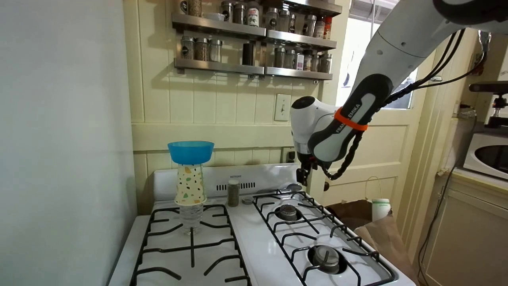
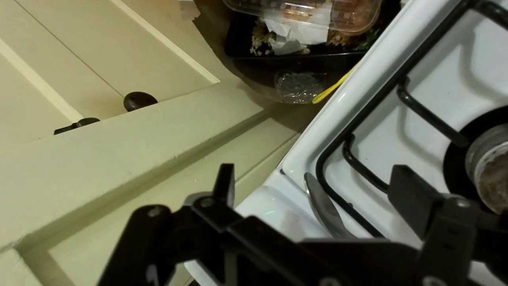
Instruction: Move the spoon to the bottom left corner of the stove
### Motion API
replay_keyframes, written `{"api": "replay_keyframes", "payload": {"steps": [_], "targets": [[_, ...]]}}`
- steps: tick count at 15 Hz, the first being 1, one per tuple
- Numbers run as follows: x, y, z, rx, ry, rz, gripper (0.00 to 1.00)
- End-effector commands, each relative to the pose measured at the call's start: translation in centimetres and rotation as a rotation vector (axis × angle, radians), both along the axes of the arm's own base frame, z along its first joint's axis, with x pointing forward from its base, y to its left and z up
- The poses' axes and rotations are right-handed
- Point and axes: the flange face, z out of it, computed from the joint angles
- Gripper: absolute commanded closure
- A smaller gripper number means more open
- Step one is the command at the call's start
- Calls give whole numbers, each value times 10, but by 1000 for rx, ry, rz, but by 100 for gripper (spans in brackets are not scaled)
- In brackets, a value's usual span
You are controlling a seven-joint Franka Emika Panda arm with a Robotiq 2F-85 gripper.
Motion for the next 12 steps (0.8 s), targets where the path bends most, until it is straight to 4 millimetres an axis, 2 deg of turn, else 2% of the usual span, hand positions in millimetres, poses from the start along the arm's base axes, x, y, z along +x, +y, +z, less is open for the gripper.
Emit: {"api": "replay_keyframes", "payload": {"steps": [1, 4, 9, 12], "targets": [[7, -4, 0, -5, -43, 30, 0], [18, -14, -4, 23, -78, 67, 0], [27, -25, -22, 98, -97, 38, 0], [32, -28, -34, 155, -114, -2, 14]]}}
